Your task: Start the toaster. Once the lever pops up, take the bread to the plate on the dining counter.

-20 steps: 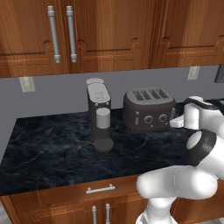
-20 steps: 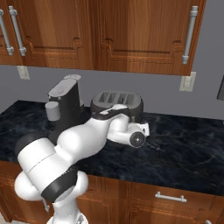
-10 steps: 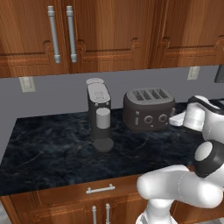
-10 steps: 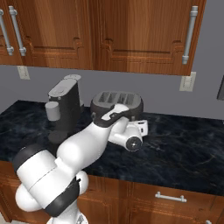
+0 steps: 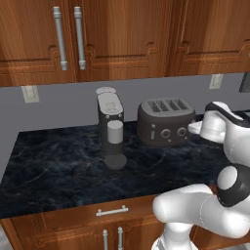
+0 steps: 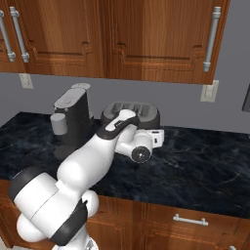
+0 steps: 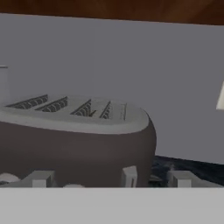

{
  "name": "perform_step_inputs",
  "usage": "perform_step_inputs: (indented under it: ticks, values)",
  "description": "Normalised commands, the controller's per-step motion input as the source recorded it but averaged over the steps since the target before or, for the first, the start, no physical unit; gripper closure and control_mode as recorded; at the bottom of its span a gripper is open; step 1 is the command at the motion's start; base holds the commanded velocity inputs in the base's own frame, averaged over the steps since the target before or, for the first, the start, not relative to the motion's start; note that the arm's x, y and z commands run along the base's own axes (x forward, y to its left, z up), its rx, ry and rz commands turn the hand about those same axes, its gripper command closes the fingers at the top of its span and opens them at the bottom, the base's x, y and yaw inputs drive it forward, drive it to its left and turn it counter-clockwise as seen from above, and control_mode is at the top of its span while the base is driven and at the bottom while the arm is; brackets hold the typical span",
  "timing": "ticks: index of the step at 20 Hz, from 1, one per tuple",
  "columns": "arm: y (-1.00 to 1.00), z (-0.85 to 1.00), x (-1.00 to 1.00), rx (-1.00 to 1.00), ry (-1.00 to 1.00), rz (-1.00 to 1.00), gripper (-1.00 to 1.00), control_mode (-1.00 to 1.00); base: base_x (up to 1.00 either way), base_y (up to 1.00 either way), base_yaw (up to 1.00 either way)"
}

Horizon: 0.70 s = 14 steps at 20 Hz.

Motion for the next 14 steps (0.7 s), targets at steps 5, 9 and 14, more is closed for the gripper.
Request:
perform_step_inputs:
  ticks: [5, 9, 14]
  values:
    - [0.0, 0.22, 0.11, 0.01, 0.0, -0.08, -1.0, -1.0, 0.0, 0.0, 0.0]
    - [0.0, 0.12, 0.21, 0.0, 0.0, -0.01, -1.0, -1.0, 0.0, 0.0, 0.0]
    - [0.0, 0.16, 0.2, 0.0, 0.0, 0.0, -1.0, -1.0, 0.0, 0.0, 0.0]
